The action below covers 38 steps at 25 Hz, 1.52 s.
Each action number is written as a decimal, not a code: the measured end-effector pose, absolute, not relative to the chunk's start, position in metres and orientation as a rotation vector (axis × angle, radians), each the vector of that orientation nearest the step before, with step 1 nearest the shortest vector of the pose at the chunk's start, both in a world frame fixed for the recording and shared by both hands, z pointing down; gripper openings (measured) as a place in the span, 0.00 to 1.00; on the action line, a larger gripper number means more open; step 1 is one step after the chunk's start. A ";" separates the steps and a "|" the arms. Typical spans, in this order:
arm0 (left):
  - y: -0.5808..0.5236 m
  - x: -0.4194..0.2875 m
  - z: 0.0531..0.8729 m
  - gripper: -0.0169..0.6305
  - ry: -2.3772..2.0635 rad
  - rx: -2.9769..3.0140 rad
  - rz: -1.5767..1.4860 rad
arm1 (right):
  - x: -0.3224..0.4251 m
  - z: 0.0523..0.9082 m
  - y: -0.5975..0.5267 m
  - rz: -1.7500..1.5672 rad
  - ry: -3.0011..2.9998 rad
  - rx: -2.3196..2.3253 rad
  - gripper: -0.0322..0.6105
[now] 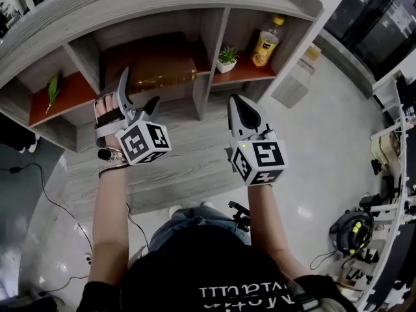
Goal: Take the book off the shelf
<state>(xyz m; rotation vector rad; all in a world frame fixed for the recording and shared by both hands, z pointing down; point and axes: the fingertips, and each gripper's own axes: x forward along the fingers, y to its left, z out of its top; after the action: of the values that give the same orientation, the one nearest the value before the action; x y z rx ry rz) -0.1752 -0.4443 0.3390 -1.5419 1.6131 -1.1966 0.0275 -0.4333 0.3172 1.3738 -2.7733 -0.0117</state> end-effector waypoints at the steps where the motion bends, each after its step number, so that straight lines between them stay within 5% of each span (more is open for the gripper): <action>1: -0.447 -0.176 0.340 0.87 1.616 -1.526 -1.218 | 0.028 0.317 -0.437 -0.007 -2.779 1.363 0.08; 22: -0.496 -0.175 0.365 0.86 1.472 -1.346 -1.556 | 0.034 0.293 -0.475 -0.014 -2.881 1.256 0.08; 31: -0.503 -0.181 0.358 0.58 1.499 -1.235 -1.549 | 0.036 0.296 -0.471 -0.004 -2.877 1.253 0.08; 38: -0.494 -0.177 0.353 0.54 1.517 -1.214 -1.529 | 0.040 0.302 -0.462 0.026 -2.866 1.255 0.08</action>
<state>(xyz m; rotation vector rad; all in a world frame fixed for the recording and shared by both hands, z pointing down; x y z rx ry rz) -0.1767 -0.4935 0.3530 -1.2139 1.5167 -1.5287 0.0400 -0.4618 0.3022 1.2550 -2.8659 0.0261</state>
